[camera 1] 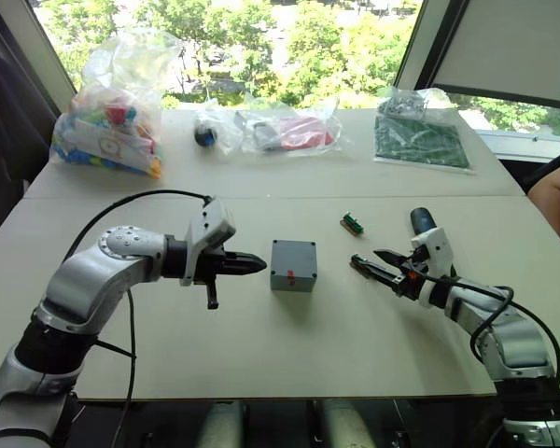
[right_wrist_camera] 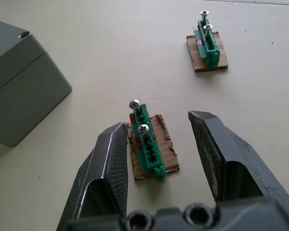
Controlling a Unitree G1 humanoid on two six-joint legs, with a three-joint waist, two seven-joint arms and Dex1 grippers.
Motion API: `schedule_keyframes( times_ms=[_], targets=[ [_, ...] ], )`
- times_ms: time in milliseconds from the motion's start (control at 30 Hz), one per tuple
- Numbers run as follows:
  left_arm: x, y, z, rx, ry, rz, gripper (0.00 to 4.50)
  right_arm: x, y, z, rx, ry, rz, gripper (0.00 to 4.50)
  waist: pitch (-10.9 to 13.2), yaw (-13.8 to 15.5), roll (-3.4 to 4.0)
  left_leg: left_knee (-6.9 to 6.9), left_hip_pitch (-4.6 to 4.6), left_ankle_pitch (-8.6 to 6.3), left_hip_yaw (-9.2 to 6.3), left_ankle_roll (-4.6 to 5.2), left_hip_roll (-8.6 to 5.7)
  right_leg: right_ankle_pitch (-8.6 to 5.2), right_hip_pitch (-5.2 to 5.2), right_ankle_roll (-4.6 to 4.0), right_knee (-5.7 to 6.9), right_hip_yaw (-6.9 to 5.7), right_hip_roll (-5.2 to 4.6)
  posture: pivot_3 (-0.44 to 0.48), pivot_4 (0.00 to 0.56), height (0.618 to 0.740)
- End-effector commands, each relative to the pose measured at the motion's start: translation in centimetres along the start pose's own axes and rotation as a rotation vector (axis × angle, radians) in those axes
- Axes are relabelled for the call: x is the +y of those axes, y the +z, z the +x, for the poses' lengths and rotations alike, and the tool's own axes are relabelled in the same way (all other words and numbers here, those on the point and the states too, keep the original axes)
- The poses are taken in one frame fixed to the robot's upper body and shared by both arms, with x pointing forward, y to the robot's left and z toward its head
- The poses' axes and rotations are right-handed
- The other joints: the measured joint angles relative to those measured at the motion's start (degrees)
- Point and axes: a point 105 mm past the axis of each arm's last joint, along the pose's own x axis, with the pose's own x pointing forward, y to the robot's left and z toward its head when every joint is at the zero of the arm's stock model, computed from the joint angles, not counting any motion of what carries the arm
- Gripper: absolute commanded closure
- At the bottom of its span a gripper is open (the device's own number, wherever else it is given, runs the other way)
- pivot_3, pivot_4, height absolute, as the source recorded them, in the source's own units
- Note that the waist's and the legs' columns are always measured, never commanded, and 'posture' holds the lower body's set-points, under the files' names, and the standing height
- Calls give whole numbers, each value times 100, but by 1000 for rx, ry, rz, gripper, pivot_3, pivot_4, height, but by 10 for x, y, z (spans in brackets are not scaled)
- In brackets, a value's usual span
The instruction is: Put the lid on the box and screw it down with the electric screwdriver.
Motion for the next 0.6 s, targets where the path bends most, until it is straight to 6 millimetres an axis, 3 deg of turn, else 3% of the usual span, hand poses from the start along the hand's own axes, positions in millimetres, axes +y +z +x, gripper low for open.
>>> schedule_keyframes(
  times_ms=[33, 100, 233, 600],
  targets=[
    [-1, 7, -2, -23, 11, 31, 4500, -1, 11, 2, -40, -5, -37, 2369, 0, -5, 0, 0, 0, 0, 0, 0, 0, 1, 0, 1, 0, 0, 0, 0, 150, 740],
    [-1, 6, -2, -25, 12, 28, 4500, -1, 10, 2, -39, -7, -41, 2789, 0, 0, 0, 0, 0, 0, 0, 0, 0, 1, 0, 1, 1, 0, 0, 0, 150, 740],
    [-1, 6, -2, -28, 15, 27, 4500, 0, 10, 2, -38, -4, -44, 4404, 0, 0, 0, 1, 0, 0, 0, 0, 0, 0, 0, 0, 1, 0, 0, 0, 150, 740],
    [0, 6, -1, -34, 21, 23, 4500, 2, 9, 1, -39, 0, -57, 4404, 0, 0, 0, 1, 1, 0, 0, 0, 0, 2, 1, 2, 3, 0, 0, 0, 150, 740]
  ],
)
